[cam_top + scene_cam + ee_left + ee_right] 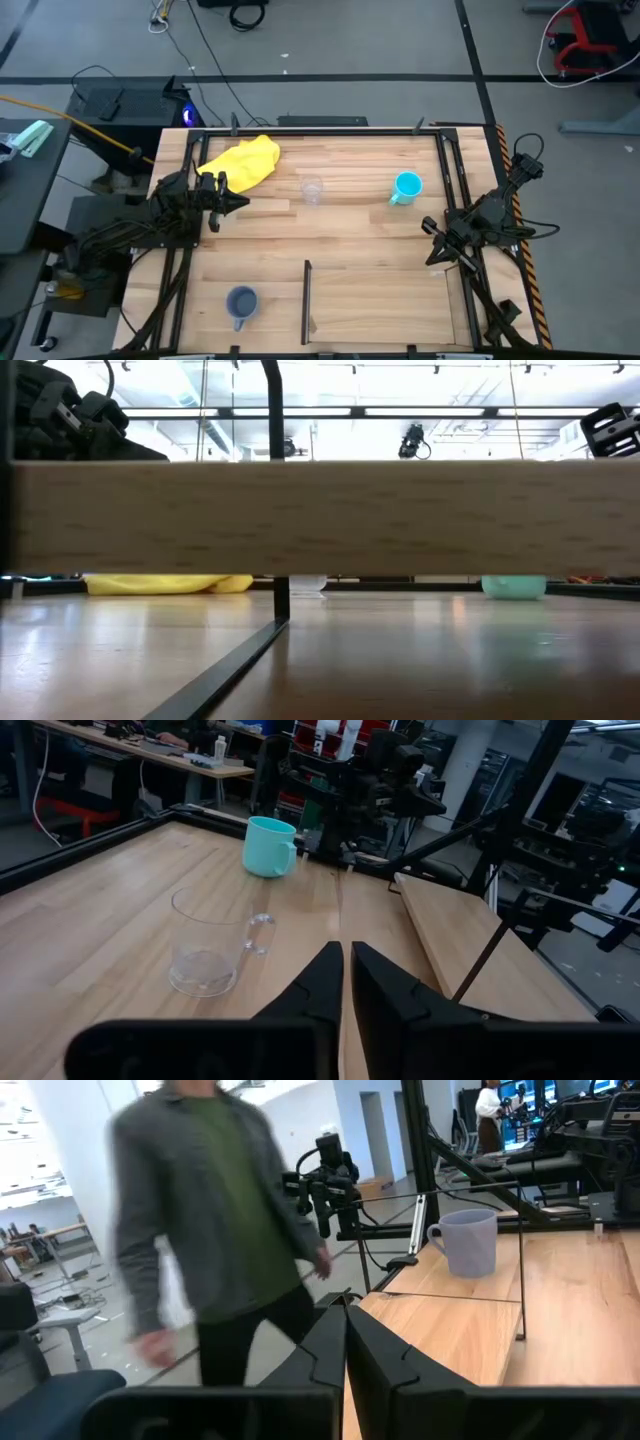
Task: Stack small to large cups/mugs on shelf
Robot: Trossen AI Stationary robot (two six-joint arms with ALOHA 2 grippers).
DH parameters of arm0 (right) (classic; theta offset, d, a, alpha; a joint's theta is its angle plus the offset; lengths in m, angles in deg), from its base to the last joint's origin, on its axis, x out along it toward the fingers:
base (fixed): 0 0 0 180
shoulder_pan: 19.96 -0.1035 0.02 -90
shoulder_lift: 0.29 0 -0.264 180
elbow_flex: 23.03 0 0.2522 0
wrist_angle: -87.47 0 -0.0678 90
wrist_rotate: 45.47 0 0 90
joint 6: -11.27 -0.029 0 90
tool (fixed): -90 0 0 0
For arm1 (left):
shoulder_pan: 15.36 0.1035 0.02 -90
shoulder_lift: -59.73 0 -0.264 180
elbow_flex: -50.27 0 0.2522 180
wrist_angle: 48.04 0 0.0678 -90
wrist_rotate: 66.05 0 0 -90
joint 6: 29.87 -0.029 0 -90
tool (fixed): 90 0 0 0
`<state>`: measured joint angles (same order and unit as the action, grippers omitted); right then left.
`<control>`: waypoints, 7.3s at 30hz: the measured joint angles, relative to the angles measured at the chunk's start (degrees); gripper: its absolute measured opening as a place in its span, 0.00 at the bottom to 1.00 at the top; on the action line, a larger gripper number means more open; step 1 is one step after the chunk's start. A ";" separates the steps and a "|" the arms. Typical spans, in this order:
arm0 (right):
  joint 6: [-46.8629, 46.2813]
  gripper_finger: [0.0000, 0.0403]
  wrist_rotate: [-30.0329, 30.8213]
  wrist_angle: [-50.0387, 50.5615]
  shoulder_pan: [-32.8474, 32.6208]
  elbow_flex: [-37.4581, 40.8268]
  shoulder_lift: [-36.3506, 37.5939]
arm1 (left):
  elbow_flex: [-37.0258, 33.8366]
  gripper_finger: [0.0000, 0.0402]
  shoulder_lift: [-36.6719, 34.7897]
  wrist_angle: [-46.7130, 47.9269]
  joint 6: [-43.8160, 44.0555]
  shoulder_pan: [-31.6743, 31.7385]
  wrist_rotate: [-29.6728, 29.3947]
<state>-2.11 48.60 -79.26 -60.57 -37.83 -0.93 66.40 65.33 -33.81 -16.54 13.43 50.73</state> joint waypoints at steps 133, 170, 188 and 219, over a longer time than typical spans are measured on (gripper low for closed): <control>-20.88 0.07 -10.33 34.45 59.02 -81.99 -99.44 | 0.07 0.10 0.00 -15.08 38.53 -0.15 -16.64; -21.39 0.24 -5.88 32.81 56.90 -81.92 -108.10 | 0.04 0.10 0.02 -10.49 38.35 -0.15 -16.59; -21.39 0.24 -4.10 31.16 56.34 -81.93 -110.52 | 0.00 0.10 0.02 -9.46 38.45 -0.15 -16.60; -23.19 0.02 -4.11 30.50 56.34 -81.94 -112.69 | 0.00 0.08 0.02 -7.86 38.47 -0.15 -16.63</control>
<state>-25.29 44.50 -48.76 -4.23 -119.77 -113.63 66.40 65.35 -41.67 21.92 13.28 34.10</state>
